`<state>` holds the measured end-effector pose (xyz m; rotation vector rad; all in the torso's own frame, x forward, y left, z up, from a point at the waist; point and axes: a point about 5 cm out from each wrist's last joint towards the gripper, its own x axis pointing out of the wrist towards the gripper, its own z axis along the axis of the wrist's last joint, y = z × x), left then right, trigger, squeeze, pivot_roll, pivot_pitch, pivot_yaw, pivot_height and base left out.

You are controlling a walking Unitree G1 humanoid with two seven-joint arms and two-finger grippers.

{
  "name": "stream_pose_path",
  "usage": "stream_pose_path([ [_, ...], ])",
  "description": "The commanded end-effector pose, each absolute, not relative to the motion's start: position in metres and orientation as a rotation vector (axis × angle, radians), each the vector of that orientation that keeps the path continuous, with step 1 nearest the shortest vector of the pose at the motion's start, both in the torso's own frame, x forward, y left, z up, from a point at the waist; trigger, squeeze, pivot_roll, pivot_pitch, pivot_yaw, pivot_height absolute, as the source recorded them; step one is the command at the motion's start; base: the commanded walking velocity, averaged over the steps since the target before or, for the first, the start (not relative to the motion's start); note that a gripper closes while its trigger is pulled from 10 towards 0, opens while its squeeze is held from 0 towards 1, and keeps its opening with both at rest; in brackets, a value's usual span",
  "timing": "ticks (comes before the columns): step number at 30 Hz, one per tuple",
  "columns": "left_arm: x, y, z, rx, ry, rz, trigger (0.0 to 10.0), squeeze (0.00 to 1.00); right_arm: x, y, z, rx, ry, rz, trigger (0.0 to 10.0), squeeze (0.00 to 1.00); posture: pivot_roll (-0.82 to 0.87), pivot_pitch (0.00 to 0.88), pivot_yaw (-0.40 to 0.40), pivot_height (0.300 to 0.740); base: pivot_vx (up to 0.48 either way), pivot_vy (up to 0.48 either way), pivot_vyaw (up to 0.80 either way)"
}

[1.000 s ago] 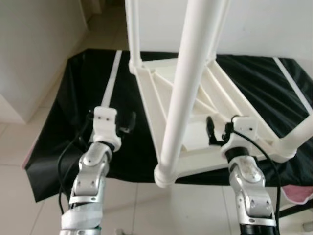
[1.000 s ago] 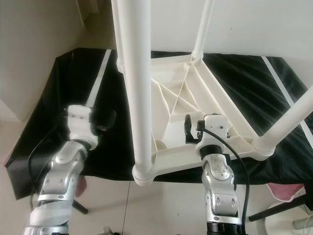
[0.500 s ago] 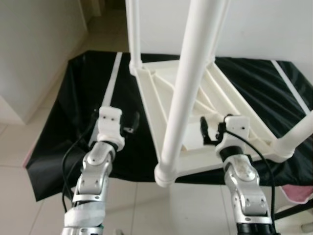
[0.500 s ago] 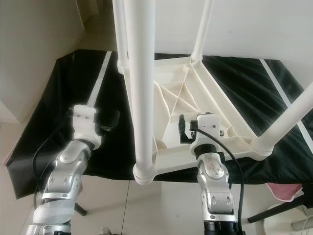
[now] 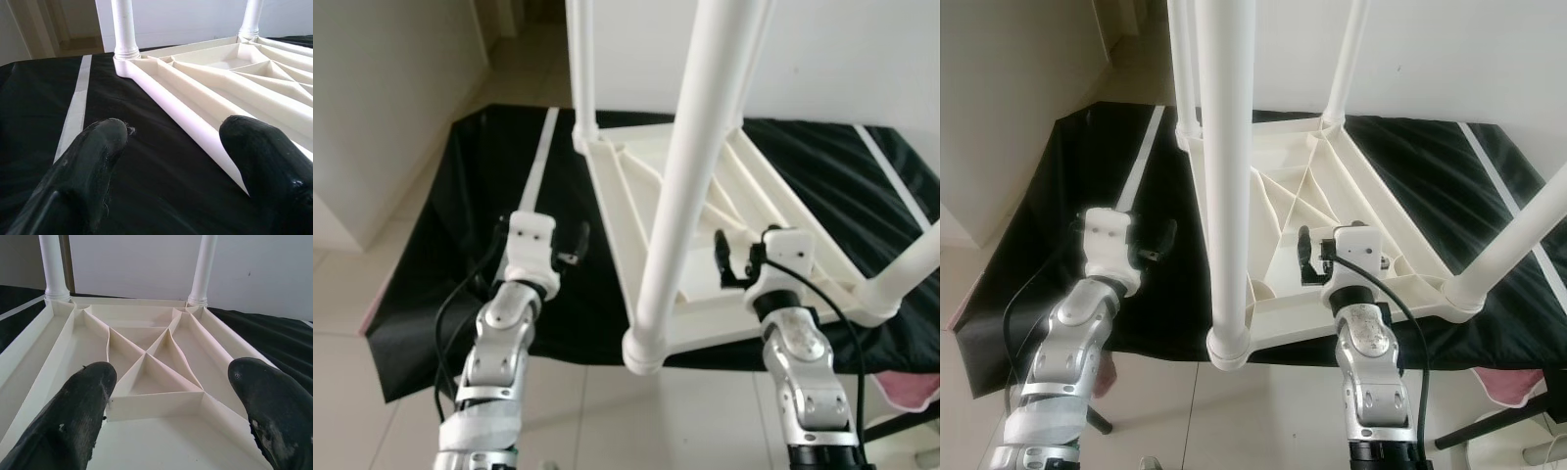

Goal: Building children table

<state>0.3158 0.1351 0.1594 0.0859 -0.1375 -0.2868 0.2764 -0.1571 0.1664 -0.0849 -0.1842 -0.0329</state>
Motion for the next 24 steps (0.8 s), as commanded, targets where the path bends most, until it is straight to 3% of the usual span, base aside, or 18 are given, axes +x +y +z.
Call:
stream_pose_path([
  [1, 0.318, 0.138, 0.161, 0.097, -0.147, -0.207, 10.0, 0.0, 0.278, -0.157, 0.166, -0.086, -0.186, -0.033, 10.0, 0.0, -0.01, 0.021, -0.02, 0.74, 0.0, 0.0, 0.0],
  [17, 0.317, 0.138, 0.16, 0.103, -0.168, -0.201, 10.0, 0.0, 0.279, -0.156, 0.163, -0.087, -0.203, -0.034, 10.0, 0.0, 0.02, 0.02, -0.036, 0.74, 0.0, 0.0, 0.0],
  [24, 0.309, 0.147, 0.14, 0.061, -0.189, -0.208, 10.0, 0.0, 0.274, -0.179, 0.145, -0.072, -0.22, -0.074, 10.0, 0.0, 0.03, 0.006, -0.04, 0.74, 0.0, 0.0, 0.0],
])
